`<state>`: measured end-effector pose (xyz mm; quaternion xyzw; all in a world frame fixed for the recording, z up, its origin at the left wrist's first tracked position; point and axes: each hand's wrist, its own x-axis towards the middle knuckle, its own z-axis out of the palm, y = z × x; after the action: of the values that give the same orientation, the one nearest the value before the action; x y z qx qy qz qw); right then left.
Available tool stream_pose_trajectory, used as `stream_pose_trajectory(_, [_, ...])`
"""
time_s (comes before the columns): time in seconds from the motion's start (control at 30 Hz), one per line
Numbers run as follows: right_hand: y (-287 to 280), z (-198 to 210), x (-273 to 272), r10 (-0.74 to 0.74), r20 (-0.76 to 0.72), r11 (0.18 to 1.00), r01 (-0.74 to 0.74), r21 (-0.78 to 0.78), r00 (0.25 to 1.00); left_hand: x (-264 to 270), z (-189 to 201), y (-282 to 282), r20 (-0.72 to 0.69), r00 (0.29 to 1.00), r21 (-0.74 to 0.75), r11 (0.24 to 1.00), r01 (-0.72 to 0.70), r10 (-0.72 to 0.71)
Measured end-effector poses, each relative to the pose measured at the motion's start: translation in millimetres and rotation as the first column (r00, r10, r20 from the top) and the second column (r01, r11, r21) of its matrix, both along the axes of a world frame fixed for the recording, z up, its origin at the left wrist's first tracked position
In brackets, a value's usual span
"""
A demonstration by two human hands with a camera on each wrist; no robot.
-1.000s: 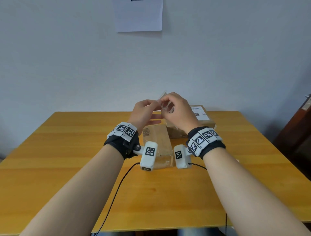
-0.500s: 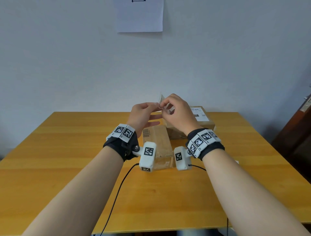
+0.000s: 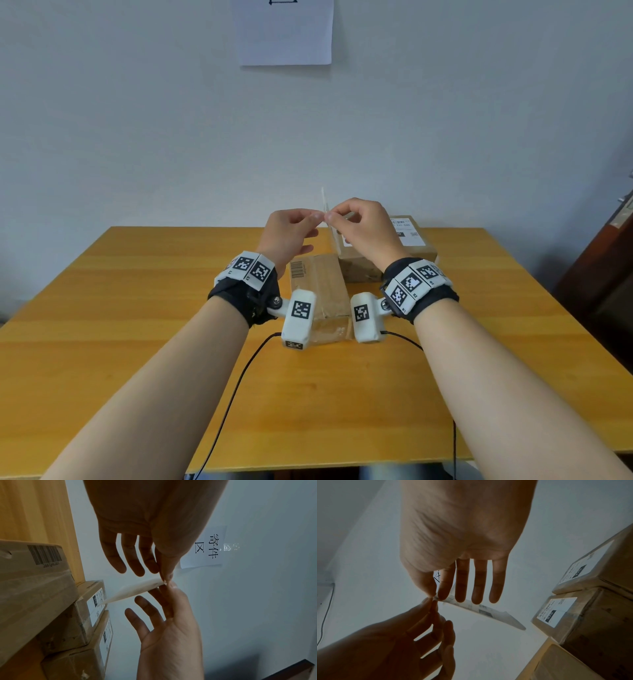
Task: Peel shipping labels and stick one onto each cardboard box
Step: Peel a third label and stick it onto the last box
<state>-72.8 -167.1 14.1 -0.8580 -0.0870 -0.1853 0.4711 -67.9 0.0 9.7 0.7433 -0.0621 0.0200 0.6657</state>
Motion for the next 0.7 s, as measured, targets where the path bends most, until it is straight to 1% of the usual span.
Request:
stream_pose_trajectory(0.4, [1.2,3.9,-2.9,0.015,-0.050,1.000,-0.015,0.010,0.999,-0.5,-1.3,1.0,-0.020,1.000,0.013,1.000,0.017,-0.017])
stream_pose_trajectory(0.7, [-0.5,5.6,-5.8,0.028,-0.085,0.997,-0.022,0.070,0.996,-2.1,-0.8,1.4,-0.030,0.999,0.024,0.999,0.024,-0.024])
